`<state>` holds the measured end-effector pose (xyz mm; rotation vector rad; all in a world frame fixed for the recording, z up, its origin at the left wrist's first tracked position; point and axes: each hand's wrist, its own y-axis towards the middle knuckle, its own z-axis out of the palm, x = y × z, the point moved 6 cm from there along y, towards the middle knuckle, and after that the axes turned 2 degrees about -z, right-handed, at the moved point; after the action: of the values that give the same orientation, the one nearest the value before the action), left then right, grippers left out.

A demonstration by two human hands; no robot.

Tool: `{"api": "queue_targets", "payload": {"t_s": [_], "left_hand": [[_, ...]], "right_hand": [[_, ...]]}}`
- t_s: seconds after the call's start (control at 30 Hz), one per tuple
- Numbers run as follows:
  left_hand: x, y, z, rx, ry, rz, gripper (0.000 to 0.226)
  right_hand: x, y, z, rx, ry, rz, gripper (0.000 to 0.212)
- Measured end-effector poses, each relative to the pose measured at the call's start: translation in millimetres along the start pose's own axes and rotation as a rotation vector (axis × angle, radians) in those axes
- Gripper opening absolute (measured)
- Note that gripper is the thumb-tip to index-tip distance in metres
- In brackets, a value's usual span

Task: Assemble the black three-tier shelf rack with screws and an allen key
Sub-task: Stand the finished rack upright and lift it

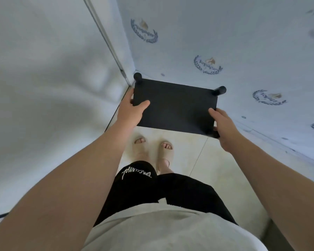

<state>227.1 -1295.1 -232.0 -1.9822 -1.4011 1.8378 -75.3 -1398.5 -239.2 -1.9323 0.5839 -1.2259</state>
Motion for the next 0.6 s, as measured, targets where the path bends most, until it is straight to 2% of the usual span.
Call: {"api": "queue_targets", "payload": {"t_s": [0.1,0.13,0.33,0.6], "left_hand": [[-20.0,53.5,21.7,0.083,0.074,-0.006,0.047],[-26.3,70.7,30.8,0.115,0.108,-0.001,0.045],[-40.2,156.5,75.9,0.234,0.242,0.004,0.046],[-43.4,223.7,113.4,0.237,0.34,0.085,0.054]], "right_hand": [[9.8,30.1,2.9,-0.039,0.093,0.047,0.016],[11.4,40.3,2.3,-0.064,0.125,0.071,0.013],[14.2,99.3,5.3,-0.181,0.224,0.151,0.015],[14.7,162.1,6.7,-0.243,0.26,0.133,0.024]]}}
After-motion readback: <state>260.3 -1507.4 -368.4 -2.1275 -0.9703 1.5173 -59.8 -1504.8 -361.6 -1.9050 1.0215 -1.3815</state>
